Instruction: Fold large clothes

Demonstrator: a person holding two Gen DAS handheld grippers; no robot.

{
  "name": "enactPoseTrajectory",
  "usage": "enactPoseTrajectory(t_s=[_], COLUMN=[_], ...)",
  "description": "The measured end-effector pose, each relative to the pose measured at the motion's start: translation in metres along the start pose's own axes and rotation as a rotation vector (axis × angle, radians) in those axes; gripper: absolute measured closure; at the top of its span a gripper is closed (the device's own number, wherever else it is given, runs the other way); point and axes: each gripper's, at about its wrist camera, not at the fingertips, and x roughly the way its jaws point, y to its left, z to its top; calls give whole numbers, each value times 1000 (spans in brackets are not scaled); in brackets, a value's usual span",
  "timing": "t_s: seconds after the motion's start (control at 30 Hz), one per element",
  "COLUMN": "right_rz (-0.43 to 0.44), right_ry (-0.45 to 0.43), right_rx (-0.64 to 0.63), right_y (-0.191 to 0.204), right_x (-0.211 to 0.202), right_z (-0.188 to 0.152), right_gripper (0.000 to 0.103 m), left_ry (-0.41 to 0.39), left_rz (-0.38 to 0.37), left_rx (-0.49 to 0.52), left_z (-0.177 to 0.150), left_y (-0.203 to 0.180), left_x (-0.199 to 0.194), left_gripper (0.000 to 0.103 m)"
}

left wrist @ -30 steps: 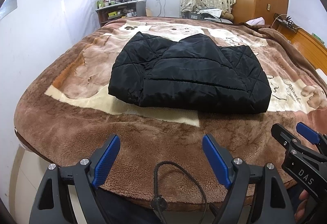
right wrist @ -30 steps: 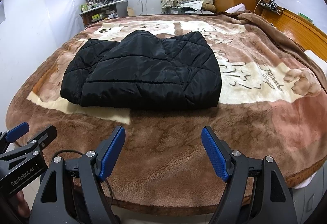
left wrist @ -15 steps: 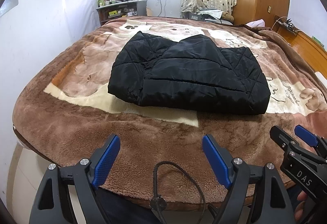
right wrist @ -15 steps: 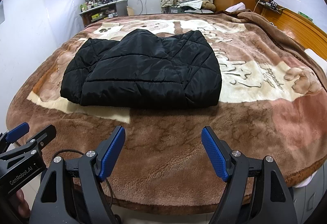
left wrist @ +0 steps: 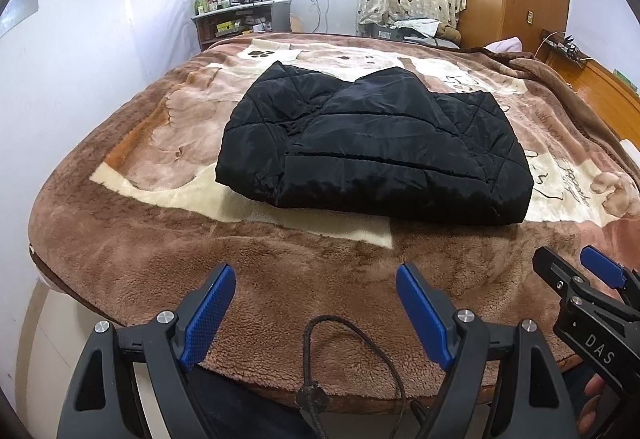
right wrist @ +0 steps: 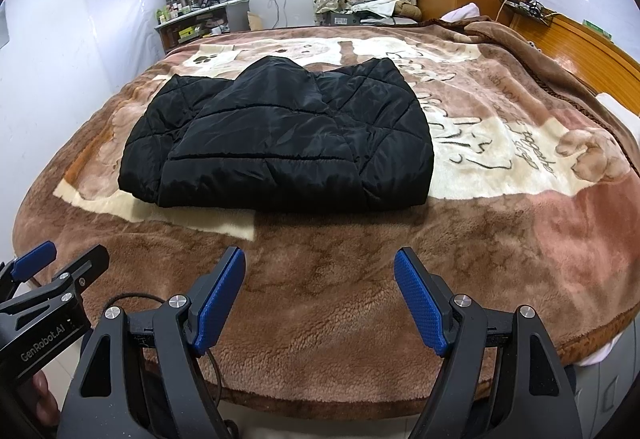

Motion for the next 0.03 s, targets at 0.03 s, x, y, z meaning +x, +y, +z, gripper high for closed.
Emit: enactPoseTrajectory(t_s=[0.03], right_rz=[0], right_ry=[0], right_rx=[-1], right_y=[0], right_x=[0], right_z=[0], right_gripper=[26], left_ry=[2], left_rz=[1], left_rx=[-1], left_z=[0], left_y=[0], left_x=[0], left_gripper=[21])
